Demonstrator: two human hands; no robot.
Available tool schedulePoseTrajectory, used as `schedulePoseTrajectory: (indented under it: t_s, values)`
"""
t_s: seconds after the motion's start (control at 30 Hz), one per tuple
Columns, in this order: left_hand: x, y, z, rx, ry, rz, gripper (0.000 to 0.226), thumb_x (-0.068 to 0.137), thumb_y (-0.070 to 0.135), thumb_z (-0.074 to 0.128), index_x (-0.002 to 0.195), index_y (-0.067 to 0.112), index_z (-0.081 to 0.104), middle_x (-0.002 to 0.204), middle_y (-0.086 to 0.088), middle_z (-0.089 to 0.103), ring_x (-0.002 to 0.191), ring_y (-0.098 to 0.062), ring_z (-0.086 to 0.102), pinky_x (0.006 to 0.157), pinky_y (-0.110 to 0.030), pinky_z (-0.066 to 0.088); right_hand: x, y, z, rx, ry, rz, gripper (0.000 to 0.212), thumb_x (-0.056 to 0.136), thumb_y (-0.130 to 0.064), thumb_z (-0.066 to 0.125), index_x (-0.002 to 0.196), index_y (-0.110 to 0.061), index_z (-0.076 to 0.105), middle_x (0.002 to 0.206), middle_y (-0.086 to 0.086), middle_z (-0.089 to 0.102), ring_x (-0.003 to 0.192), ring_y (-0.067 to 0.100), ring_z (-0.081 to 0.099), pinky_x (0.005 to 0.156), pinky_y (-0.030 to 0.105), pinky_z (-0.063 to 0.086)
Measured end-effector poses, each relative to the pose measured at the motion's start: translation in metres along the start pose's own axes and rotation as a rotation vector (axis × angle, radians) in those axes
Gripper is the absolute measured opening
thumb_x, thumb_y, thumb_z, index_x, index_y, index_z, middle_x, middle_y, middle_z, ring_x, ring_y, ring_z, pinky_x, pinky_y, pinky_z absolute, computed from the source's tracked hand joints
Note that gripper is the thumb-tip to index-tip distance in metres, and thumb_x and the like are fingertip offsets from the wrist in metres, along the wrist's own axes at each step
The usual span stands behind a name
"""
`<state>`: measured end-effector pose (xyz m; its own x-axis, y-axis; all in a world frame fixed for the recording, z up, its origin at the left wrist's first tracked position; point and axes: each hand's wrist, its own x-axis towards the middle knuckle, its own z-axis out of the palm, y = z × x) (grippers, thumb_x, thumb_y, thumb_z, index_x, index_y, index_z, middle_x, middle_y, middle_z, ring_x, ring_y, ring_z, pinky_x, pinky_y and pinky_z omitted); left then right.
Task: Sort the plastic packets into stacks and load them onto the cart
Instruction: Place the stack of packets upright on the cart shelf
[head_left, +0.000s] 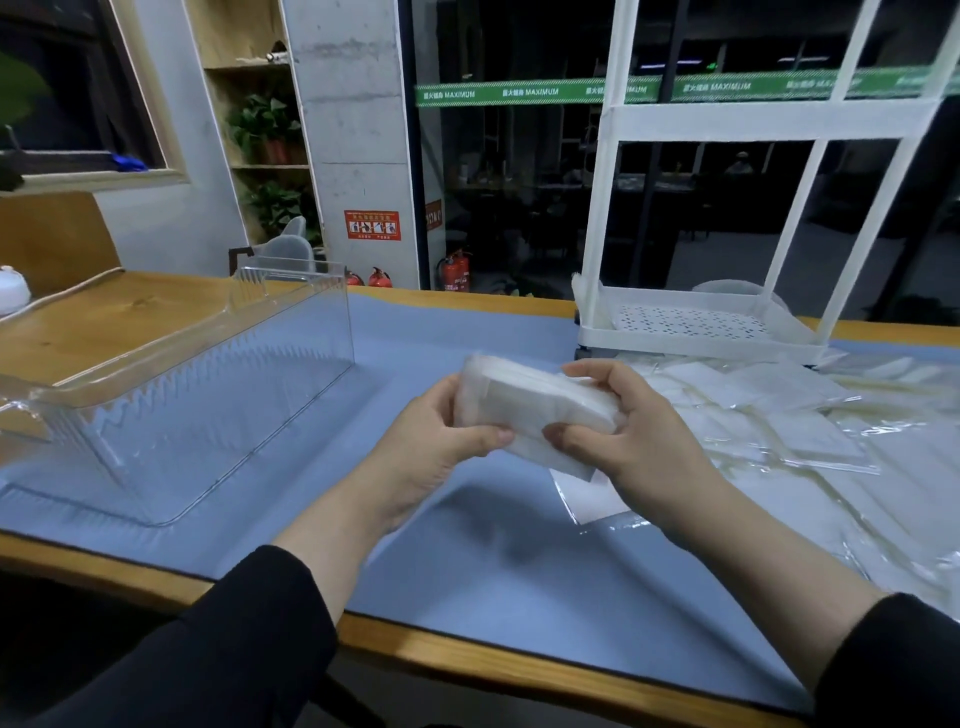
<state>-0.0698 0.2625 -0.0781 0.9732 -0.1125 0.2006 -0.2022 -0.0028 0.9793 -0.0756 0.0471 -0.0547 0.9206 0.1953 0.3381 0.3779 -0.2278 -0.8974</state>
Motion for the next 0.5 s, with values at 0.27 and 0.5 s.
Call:
schedulePoseTrajectory:
  t_s: [0.27,0.5]
  values:
    - [0.048,0.008,0.054,-0.216,-0.111,-0.032,0.059,0.071,0.007,0.076,0.127,0.007,0.059,0.107,-0.008,0.073,0.091,-0.021,0.067,0.076,-0.033,0.051,0.009,-0.017,-0.061,-0.07,0.027,0.077,0.036,0.079,-0.016,0.083,0.11,-0.026,0.069,0.097,0.002,0.074,0.082,0.015,0.069,0.07,0.024,0.054]
    - [0.091,0.007,0.081,-0.164,-0.302,-0.114,0.063,0.072,0.017,0.078,0.132,0.01,0.06,0.128,-0.02,0.067,0.109,-0.033,0.063,0.094,-0.048,0.047,0.039,-0.026,-0.118,-0.322,-0.21,0.257,0.05,0.067,-0.056,0.083,0.111,-0.038,0.069,0.096,-0.009,0.076,0.093,0.007,0.071,0.091,0.031,0.052]
